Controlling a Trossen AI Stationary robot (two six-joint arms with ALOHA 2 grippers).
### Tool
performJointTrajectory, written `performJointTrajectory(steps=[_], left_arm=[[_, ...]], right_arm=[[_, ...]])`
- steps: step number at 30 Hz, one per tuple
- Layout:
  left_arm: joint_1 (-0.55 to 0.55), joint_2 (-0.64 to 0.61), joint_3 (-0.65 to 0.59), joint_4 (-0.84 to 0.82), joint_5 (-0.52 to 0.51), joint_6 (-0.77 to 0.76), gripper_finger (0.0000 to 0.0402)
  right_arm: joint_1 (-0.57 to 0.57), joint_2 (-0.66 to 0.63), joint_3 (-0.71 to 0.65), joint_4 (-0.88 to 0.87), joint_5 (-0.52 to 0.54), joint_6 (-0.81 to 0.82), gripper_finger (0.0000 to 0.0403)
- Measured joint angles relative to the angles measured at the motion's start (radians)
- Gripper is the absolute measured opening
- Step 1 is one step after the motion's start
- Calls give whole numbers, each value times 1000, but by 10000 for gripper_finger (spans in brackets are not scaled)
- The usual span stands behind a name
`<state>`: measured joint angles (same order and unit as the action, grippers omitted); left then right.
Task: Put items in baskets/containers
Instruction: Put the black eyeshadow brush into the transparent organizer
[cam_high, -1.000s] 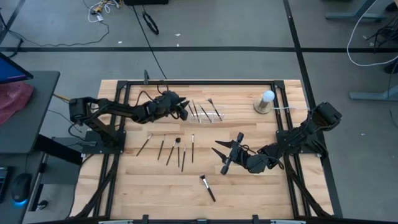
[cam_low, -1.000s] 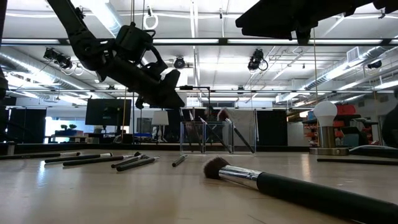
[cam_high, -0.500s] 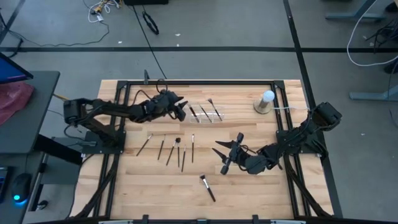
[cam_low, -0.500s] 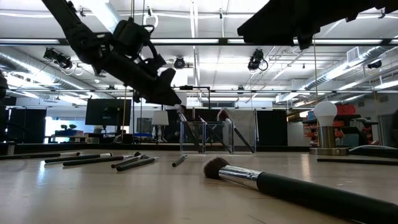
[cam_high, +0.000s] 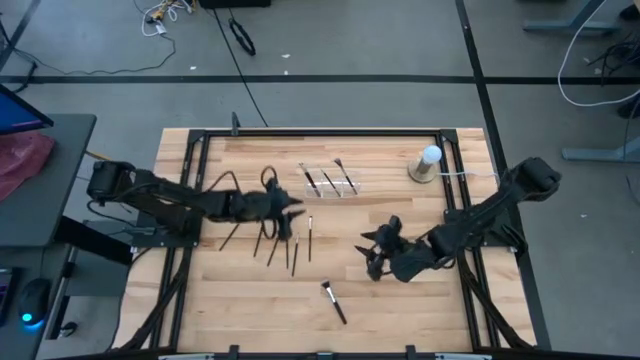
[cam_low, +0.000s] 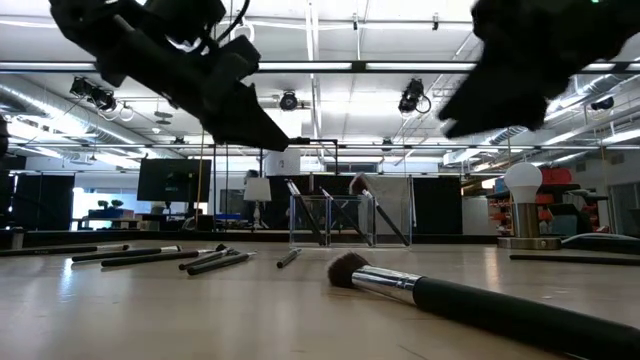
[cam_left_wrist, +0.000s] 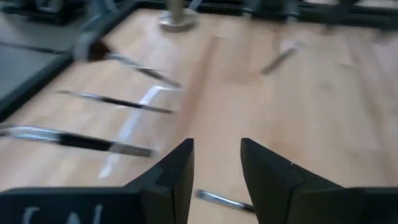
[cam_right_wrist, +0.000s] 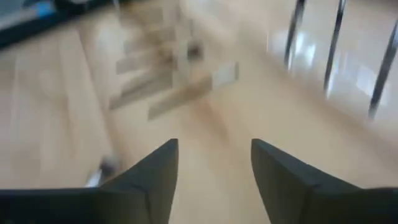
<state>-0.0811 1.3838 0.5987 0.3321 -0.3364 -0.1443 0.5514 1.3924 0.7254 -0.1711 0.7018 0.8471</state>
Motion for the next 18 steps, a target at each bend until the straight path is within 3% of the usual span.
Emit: performJointTrajectory(steps=[4,8,13,18], left_arm=[[-71,48,1,50,-36,37,138],[-99,115,1,125,-69,71,138],[-101,196,1,247,-70,73,138],[-101,235,1,290,-70,78,138]], right_arm=[[2,-80,0,-310,-222,217,222],[10,-90,-30,-451,-225,262,223],[10,-79,-142,-438,-199,256,214],[8,-79,-279,-238,-142,189,195]])
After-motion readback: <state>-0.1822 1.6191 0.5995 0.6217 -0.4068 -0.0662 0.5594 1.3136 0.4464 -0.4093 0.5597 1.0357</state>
